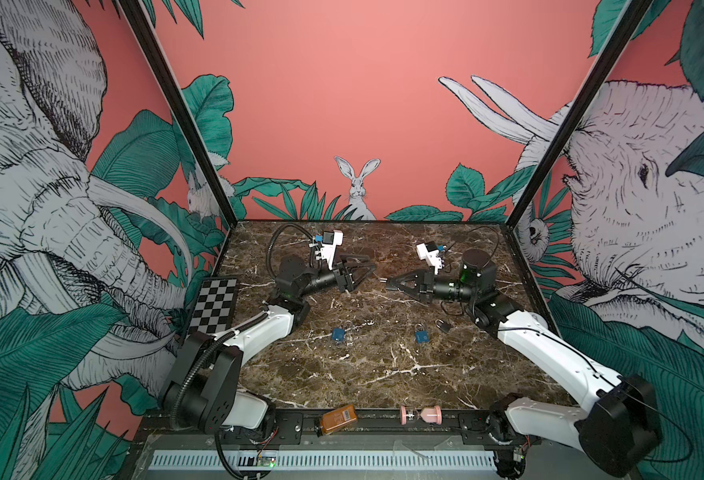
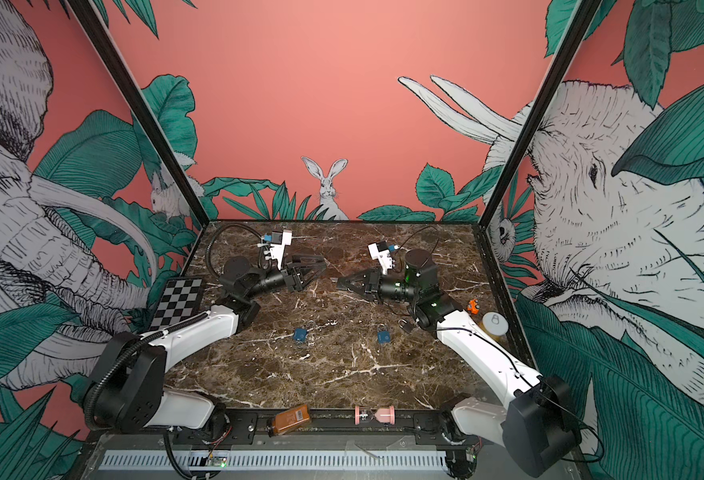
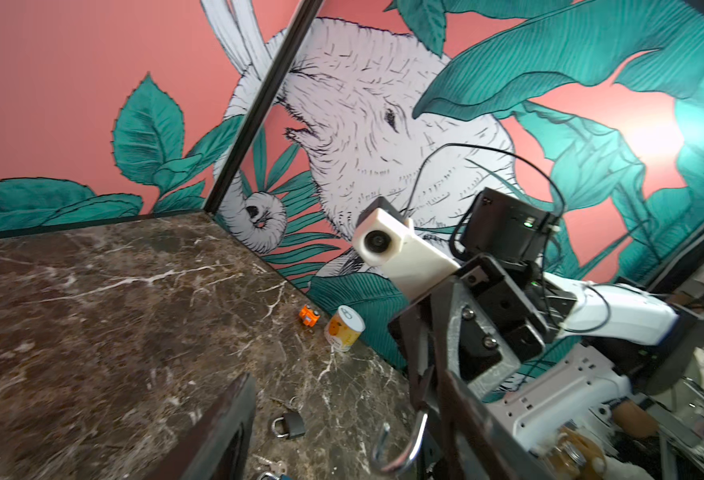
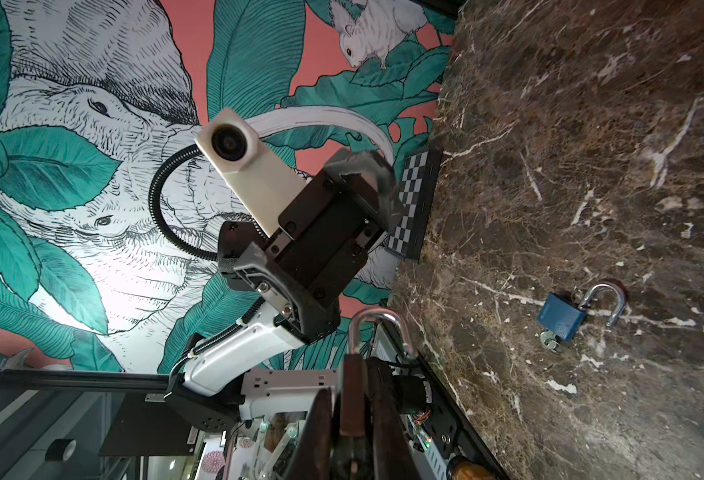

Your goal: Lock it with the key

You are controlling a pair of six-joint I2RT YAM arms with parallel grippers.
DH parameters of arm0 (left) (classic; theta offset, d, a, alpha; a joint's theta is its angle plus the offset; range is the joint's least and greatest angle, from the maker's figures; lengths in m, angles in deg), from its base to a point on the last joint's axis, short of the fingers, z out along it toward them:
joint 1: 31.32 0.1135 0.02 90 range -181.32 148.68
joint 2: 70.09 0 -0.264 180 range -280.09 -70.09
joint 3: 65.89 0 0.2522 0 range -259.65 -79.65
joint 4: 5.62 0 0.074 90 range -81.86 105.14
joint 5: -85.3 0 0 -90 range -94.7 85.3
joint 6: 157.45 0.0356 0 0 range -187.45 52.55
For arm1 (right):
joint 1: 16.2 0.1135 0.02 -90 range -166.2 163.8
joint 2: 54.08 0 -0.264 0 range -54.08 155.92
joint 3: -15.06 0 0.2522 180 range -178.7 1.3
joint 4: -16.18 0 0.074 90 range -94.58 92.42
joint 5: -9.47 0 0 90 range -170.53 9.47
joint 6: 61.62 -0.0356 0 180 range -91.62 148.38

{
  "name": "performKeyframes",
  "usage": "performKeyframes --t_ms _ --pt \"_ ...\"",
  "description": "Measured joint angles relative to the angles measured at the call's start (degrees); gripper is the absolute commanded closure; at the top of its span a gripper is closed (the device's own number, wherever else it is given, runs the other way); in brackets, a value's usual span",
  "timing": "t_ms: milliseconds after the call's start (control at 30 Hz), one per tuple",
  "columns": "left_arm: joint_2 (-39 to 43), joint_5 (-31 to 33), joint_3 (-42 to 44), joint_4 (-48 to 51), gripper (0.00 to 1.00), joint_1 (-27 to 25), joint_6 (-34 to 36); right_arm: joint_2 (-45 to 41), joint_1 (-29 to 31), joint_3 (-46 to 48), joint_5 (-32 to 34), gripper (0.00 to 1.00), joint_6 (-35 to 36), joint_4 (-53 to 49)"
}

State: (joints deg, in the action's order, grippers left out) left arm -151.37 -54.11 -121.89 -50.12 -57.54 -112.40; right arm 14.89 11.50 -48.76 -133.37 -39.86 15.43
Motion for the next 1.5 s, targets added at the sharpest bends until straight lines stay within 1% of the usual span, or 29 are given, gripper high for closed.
performKeyframes --t_ms 133,267,433,600,733,1067,1300,1500 --pt "-0.42 -2.82 0.09 -4.57 0.36 -0.55 -3.43 1.33 0.00 0.00 -1.09 1.00 -1.36 1.68" --pt "-0.42 -5.35 0.04 -5.75 0.39 -2.19 -4.42 2.16 0.00 0.00 -1.81 1.00 -2.54 3.08" --pt "-0.72 -7.17 -0.37 -5.22 0.46 -4.48 -4.39 2.34 -0.02 0.00 -2.60 1.00 -3.56 4.37" --pt "-1.62 -7.67 -0.61 -5.22 0.55 -4.76 -4.98 2.34 -0.37 0.00 -3.06 1.00 -3.63 4.74" --pt "-2.05 -7.80 -0.61 -4.94 0.64 -4.76 -5.20 2.27 -1.14 0.00 -3.32 1.00 -3.39 4.74" --pt "-2.84 -8.24 -0.61 -4.87 0.80 -4.76 -7.10 -0.42 -1.64 -0.02 -2.47 1.00 3.76 0.79" --pt "-3.06 -8.44 -0.61 -4.83 0.83 -4.79 -8.13 -1.42 -1.64 -0.04 -1.38 1.00 7.89 -1.33" --pt "-3.37 -8.55 -0.61 -4.90 0.83 -4.79 -9.20 -2.56 -1.64 -0.04 0.09 1.00 10.86 -2.86"
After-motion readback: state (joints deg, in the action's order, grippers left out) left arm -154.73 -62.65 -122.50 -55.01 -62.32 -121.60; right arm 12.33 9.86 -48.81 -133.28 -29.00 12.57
